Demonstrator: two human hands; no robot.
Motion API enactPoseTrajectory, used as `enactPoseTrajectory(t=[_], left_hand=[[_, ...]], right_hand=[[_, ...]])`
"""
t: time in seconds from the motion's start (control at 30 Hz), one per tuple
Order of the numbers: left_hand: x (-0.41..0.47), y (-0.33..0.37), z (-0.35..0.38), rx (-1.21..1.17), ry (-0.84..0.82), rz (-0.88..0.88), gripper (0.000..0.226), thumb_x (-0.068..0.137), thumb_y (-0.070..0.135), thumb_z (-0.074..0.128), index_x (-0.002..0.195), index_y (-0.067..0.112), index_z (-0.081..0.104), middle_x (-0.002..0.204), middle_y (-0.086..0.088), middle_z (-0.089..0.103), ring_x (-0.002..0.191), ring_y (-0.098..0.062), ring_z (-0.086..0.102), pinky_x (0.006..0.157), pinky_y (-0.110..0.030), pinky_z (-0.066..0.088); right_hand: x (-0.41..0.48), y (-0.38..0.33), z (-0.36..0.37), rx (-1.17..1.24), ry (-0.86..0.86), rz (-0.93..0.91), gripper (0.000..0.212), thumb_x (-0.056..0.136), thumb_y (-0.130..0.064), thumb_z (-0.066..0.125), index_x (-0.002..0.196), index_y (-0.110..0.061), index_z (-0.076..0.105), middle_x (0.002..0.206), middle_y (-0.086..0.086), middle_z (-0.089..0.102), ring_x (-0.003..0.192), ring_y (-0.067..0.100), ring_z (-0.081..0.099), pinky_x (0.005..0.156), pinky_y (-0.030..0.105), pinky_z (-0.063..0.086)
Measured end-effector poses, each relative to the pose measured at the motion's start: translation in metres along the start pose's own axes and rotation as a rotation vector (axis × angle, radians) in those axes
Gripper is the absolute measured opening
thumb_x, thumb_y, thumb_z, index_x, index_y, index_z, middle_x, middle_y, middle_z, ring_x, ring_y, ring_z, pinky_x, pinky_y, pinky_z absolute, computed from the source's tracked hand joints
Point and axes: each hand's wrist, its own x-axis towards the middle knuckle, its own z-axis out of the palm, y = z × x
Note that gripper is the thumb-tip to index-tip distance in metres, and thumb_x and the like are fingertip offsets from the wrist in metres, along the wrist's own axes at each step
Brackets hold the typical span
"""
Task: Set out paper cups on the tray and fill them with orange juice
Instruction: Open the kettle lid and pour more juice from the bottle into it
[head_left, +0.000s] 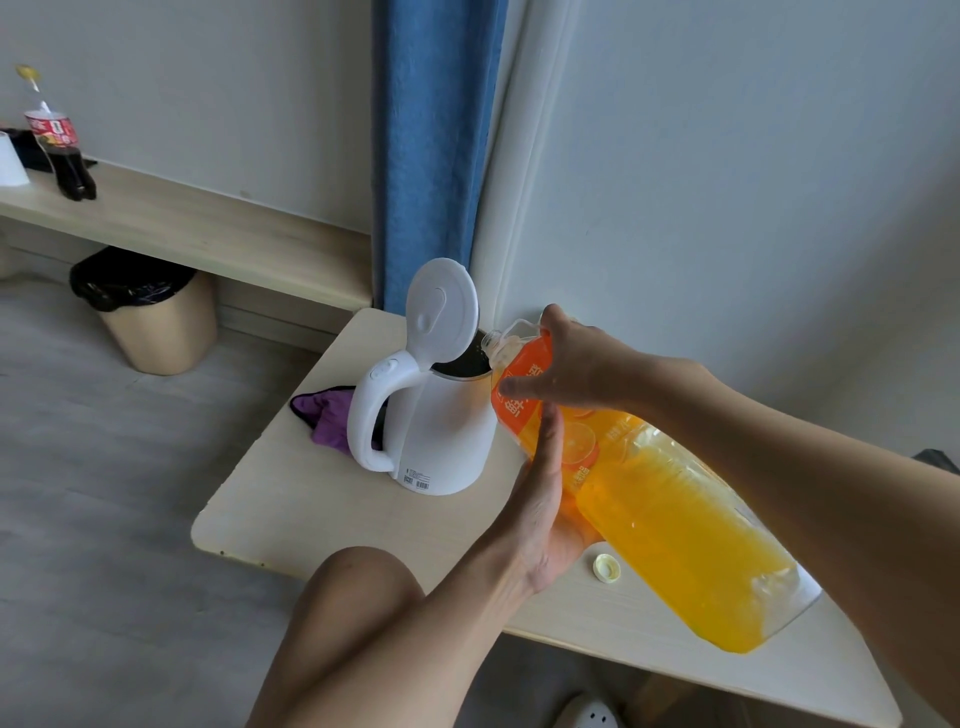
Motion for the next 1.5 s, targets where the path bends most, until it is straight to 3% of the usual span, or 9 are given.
enactPoseTrajectory(t=[0.13,0.2,0.33,0.83,1.3,1.5], left_hand=[[-0.001,-0.0002,0.0014,-0.028,-0.02,0.0,0.065,0.096,0.072,0.033,0.142,0.032,0.055,0.132,-0.011,0.07,0.116,-0.028,0.07,0.086,-0.047,0.06],[-0.0005,-0.0008,0.0013,-0.034,-0.023,0.006,0.064,0.096,0.072,0.033,0.14,0.031,0.058,0.133,-0.011,0.069,0.118,-0.029,0.069,0.089,-0.048,0.059],[0.0029,-0.0028,0.0014,-0.047,-0.02,0.006,0.068,0.095,0.074,0.035,0.145,0.032,0.053,0.139,-0.012,0.065,0.126,-0.032,0.064,0.098,-0.054,0.054],[0.0071,-0.0033,0.0012,-0.091,-0.02,0.005,0.073,0.094,0.078,0.035,0.145,0.03,0.056,0.141,-0.014,0.063,0.131,-0.036,0.06,0.109,-0.062,0.044],[0.003,0.0,0.0055,-0.106,-0.018,-0.009,0.07,0.094,0.076,0.035,0.141,0.031,0.058,0.138,-0.014,0.065,0.125,-0.034,0.064,0.101,-0.058,0.051],[0.0015,0.0033,0.0078,-0.128,-0.037,0.003,0.067,0.095,0.075,0.035,0.129,0.03,0.07,0.139,-0.016,0.064,0.125,-0.035,0.063,0.104,-0.06,0.048]], right_hand=[[0.0012,0.0,0.0005,-0.022,-0.006,-0.005,0.077,0.083,-0.055,0.07,0.139,-0.022,0.029,0.132,0.005,0.055,0.098,0.022,0.055,0.076,0.034,0.053],[0.002,-0.0004,0.0001,-0.04,-0.005,-0.011,0.077,0.083,-0.056,0.07,0.138,-0.022,0.029,0.13,0.005,0.056,0.095,0.021,0.054,0.073,0.032,0.053],[0.0028,-0.002,-0.0018,-0.086,-0.014,-0.027,0.078,0.084,-0.057,0.068,0.14,-0.021,0.028,0.13,0.006,0.056,0.095,0.021,0.054,0.072,0.032,0.053],[0.0063,-0.0071,-0.0035,-0.135,-0.03,-0.042,0.078,0.084,-0.056,0.068,0.14,-0.021,0.027,0.13,0.007,0.056,0.096,0.023,0.056,0.069,0.031,0.052],[0.0081,-0.0078,-0.0036,-0.159,-0.036,-0.046,0.077,0.084,-0.056,0.068,0.139,-0.02,0.028,0.126,0.006,0.057,0.095,0.022,0.057,0.07,0.031,0.054],[0.0094,-0.0078,-0.0048,-0.181,-0.042,-0.045,0.077,0.084,-0.057,0.068,0.139,-0.02,0.028,0.125,0.007,0.058,0.095,0.024,0.058,0.069,0.032,0.055]])
